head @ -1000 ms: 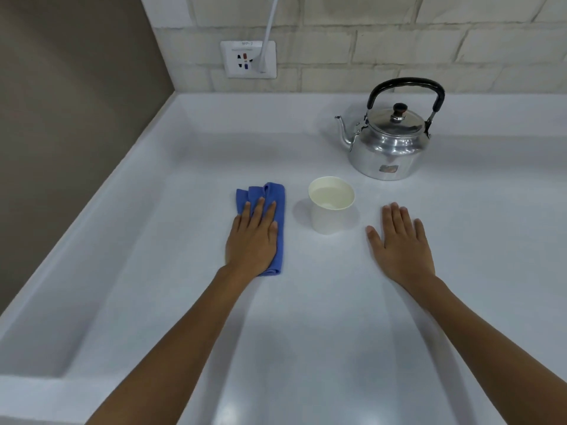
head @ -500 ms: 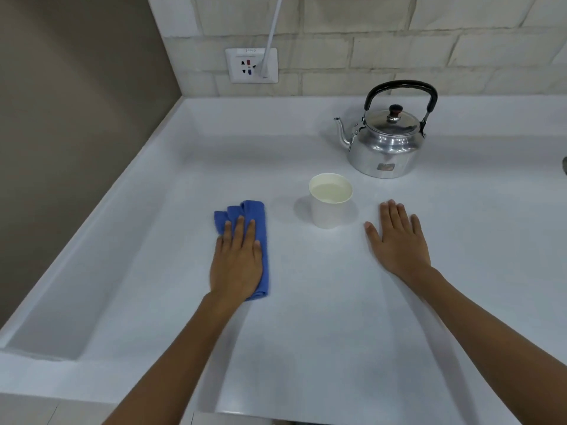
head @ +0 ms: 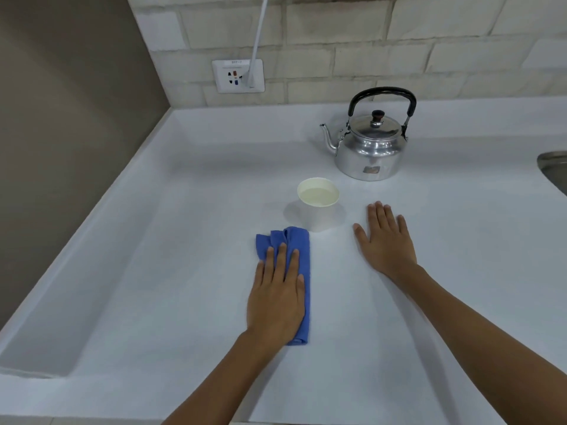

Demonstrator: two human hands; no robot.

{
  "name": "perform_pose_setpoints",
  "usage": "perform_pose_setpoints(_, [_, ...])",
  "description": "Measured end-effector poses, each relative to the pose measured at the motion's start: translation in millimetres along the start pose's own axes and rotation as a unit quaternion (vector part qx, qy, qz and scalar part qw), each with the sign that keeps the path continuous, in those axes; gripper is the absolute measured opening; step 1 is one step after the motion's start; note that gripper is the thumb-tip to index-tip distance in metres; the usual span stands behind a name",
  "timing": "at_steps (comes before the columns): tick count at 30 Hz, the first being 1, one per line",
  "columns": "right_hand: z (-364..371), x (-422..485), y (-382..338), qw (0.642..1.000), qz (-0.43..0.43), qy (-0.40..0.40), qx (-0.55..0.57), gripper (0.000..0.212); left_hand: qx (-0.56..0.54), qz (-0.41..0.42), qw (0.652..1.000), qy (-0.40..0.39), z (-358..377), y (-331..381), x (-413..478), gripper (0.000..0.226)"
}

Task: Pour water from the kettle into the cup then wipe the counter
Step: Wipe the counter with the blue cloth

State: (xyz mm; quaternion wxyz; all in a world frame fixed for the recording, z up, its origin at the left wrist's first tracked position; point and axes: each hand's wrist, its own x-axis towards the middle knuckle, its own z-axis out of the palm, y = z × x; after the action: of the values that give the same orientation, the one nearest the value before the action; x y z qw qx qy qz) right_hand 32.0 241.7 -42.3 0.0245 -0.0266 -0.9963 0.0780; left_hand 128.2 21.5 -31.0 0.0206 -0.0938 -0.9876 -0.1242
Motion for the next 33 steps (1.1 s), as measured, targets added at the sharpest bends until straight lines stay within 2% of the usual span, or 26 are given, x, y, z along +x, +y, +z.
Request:
perform_pose_setpoints(5, [1, 0, 2, 1.0, -0.005, 0.003, 0.003, 0.065, 0.022, 0.088, 0.996, 0.021, -3, 11, -12, 0.048])
perform_pose_setpoints(8, [1, 0, 3, 1.0, -0.005, 0.009, 0.006, 0.065, -0.017, 0.066, 0.997, -0.039, -3, -13, -18, 0.048])
perform_pose_setpoints(10, [2, 0, 1, 1.0, -0.002, 0.01, 0.007, 0.065, 0.011, 0.048, 0.998, -0.03, -5, -16, -19, 0.048])
perform_pose_setpoints(13, [2, 1, 0, 1.0, 0.0, 0.005, 0.004, 0.065, 0.027, 0.013, 0.999, -0.03, -11, 10, -15, 0.061])
perform_pose_setpoints(15, [2, 1, 0, 1.0, 0.002, -0.002, 0.004, 0.065, 0.034, 0.031, 0.998, -0.043, -6, 33, -11, 0.06])
perform_pose_setpoints(18, [1, 2, 2, 1.0, 0.001, -0.017, 0.012, 0.065, 0.021, 0.076, 0.996, -0.033, -1, 58, -8, 0.044])
perform_pose_setpoints(20, [-4, 1, 2, 0.999, -0.005, -0.033, 0.037, 0.063, 0.011, 0.069, 0.996, -0.055, -7, 64, -7, 0.051])
perform_pose_setpoints(21, [-8, 0, 3, 0.997, -0.005, -0.04, 0.064, 0.061, -0.003, 0.093, 0.994, -0.057, -4, 60, -5, 0.055])
perform_pose_setpoints(23, [-16, -5, 3, 0.989, 0.012, -0.041, 0.142, 0.055, -0.075, 0.118, 0.988, -0.072, 2, 45, 1, 0.051])
perform_pose_setpoints(24, [-21, -9, 2, 0.983, 0.027, -0.032, 0.18, 0.053, -0.119, 0.112, 0.983, -0.079, 0, 35, 3, 0.049])
perform_pose_setpoints(26, [-29, -24, -4, 0.975, 0.045, -0.002, 0.217, 0.051, -0.147, 0.09, 0.985, -0.034, -8, 12, 11, 0.047])
perform_pose_setpoints(29, [-35, -53, -31, 0.977, 0.026, 0.029, 0.208, 0.052, -0.09, 0.042, 0.995, 0.025, -17, -29, 35, 0.053])
perform_pose_setpoints(33, [-26, -88, -86, 0.984, -0.031, -0.01, 0.177, 0.062, -0.008, -0.027, 0.999, -0.017, -10, -57, 59, 0.054])
